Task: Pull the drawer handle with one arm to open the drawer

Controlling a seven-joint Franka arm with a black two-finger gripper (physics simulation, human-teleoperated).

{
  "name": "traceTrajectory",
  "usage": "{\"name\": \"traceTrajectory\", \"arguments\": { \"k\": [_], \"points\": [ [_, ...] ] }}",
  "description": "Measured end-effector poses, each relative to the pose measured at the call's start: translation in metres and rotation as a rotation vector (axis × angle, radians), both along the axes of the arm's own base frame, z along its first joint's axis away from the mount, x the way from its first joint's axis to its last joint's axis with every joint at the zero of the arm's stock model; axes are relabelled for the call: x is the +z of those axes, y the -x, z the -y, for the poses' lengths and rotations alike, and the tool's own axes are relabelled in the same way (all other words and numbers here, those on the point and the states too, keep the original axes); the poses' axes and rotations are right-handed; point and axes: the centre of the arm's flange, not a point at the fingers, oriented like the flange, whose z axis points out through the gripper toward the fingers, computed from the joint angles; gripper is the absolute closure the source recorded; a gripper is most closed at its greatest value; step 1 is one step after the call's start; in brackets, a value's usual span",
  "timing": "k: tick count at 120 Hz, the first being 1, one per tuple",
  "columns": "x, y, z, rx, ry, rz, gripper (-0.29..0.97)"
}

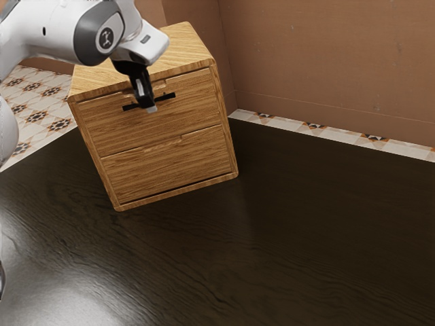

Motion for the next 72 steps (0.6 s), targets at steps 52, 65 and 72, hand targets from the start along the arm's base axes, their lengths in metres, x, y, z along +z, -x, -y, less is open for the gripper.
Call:
{"name": "traceTrajectory", "arguments": {
  "k": [52,65,72],
  "points": [
    [-0.011,0.000,0.002,-0.016,0.007,-0.026,0.54],
    [-0.008,0.007,0.004,-0.018,0.012,-0.028,0.57],
    [-0.005,0.012,0.008,-0.023,0.015,-0.028,0.59]
  ]
}}
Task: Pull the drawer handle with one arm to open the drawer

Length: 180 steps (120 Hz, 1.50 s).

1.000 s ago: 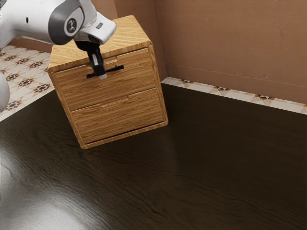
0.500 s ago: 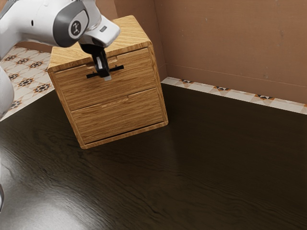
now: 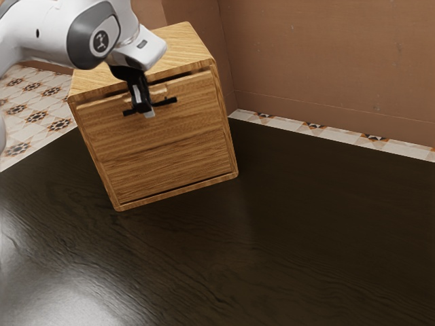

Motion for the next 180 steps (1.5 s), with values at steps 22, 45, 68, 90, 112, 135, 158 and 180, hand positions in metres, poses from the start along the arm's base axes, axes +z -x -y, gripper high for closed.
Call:
{"name": "traceTrajectory", "arguments": {
  "k": [22,45,68,90,112,135,158,180],
  "points": [
    [-0.003,0.006,0.013,-0.011,0.011,-0.014,0.59],
    [-0.003,0.018,0.025,-0.015,0.023,-0.022,0.59],
    [-0.002,0.028,0.036,-0.019,0.031,-0.022,0.60],
    [-0.002,0.043,0.044,-0.016,0.044,-0.026,0.60],
    [-0.005,0.048,0.057,-0.022,0.053,-0.026,0.61],
    [-0.006,0.054,0.064,-0.019,0.060,-0.026,0.60],
    [-0.007,0.065,0.069,-0.012,0.068,-0.030,0.60],
    [-0.006,0.072,0.076,-0.010,0.073,-0.027,0.60]
  ]
}}
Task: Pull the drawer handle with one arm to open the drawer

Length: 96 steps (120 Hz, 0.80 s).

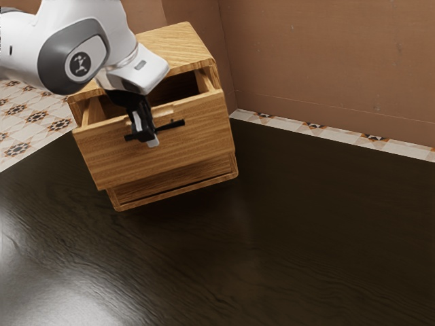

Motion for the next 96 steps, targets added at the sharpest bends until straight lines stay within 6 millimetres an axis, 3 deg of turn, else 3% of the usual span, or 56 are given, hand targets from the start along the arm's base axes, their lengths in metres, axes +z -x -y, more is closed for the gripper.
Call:
{"name": "traceTrajectory", "arguments": {
  "k": [96],
  "points": [
    [0.001,0.032,0.043,-0.007,-0.001,0.012,0.60]
  ]
}}
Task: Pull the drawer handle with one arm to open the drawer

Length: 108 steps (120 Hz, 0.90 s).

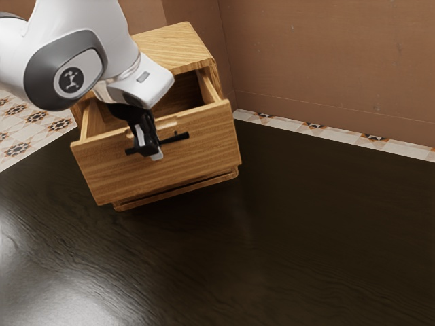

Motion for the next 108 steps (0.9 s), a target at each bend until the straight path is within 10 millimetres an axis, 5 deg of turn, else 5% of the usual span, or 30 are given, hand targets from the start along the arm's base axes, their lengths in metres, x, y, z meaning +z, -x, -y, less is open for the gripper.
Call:
{"name": "traceTrajectory", "arguments": {
  "k": [108],
  "points": [
    [0.003,0.041,0.047,-0.005,0.002,0.019,0.61]
  ]
}}
